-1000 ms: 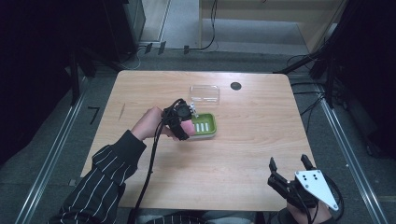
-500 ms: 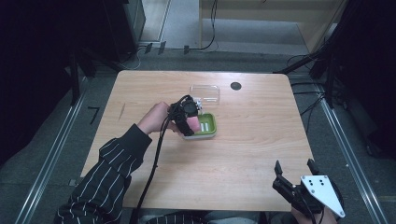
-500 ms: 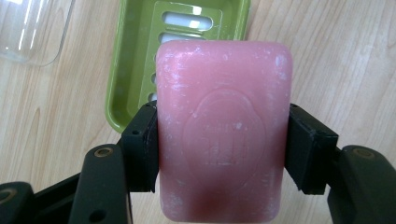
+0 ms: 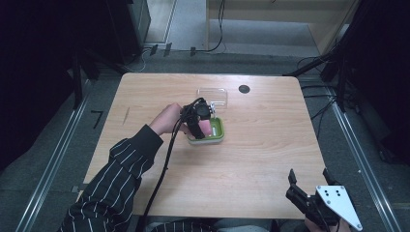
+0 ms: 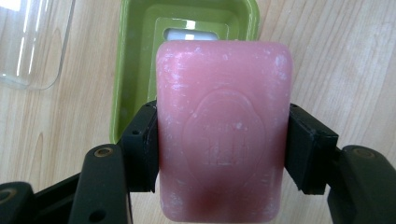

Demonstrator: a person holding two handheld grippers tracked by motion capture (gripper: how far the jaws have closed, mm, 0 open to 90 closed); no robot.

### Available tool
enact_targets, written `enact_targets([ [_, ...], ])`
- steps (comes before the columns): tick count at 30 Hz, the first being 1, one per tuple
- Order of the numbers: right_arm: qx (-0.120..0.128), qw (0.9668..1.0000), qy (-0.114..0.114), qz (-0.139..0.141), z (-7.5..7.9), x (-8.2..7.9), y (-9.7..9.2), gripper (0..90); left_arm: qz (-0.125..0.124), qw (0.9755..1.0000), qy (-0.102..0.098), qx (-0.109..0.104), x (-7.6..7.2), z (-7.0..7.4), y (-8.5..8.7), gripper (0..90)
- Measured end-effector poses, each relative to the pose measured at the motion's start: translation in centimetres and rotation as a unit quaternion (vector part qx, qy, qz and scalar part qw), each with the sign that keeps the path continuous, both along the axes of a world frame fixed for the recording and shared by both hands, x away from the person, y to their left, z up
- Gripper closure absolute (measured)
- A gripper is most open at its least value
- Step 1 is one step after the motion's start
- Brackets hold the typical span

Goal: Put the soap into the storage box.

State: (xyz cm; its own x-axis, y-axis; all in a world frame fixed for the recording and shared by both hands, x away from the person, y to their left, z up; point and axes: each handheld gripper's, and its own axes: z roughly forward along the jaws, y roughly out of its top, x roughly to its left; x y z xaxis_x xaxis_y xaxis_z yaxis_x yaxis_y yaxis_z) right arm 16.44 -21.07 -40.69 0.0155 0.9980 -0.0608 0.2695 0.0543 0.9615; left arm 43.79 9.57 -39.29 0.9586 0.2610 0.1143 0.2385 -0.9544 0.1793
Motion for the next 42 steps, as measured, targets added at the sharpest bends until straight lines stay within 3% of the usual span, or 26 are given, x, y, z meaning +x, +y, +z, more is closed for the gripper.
enact_targets([
  [10,-0.001,1.0000,0.001,-0.001,0.0,-0.1,-0.1,12.7,-0.008,1.0000,-0.001,0.002,0.4,-0.5,-0.4,38.5],
  [24,-0.001,1.0000,0.002,-0.001,0.0,0.0,0.0,12.7,-0.019,0.9996,-0.004,0.022,1.2,-1.6,-0.9,38.4],
  [42,-0.001,1.0000,0.002,-0.001,0.0,0.0,-0.1,12.7,-0.013,0.9996,0.000,0.025,2.5,-2.8,-1.6,38.5],
])
